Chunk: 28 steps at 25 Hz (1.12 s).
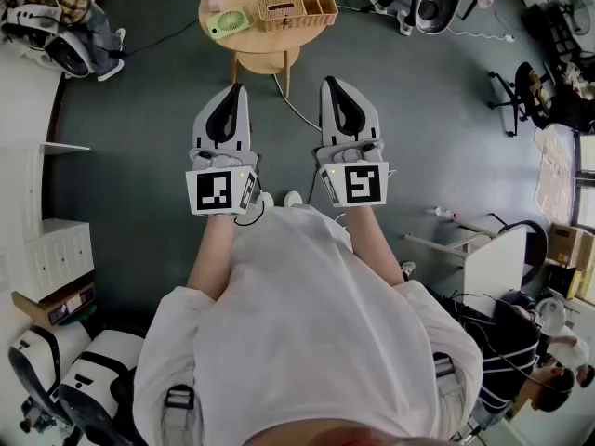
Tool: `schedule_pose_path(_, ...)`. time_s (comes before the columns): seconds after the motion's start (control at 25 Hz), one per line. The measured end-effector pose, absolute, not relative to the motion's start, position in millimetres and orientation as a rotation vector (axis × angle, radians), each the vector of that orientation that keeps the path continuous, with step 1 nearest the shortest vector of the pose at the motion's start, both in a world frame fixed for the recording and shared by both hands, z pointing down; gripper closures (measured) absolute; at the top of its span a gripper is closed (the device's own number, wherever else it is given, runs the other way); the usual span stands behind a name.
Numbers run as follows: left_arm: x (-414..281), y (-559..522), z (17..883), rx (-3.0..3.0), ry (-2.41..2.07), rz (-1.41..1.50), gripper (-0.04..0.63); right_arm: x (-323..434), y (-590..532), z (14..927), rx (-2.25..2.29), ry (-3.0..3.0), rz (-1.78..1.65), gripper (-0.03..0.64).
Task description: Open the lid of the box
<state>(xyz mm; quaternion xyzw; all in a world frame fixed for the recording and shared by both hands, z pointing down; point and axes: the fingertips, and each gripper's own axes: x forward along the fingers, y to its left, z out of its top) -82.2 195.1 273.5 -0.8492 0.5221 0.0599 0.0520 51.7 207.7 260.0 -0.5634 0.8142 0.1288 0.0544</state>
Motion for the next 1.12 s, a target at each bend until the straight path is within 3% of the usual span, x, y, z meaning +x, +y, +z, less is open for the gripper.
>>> schedule_pose_path(1.12,-61,161,294,-2.497,1.677,0.097,0.598,85,147,301,-1.649,2.514,0.228,0.629)
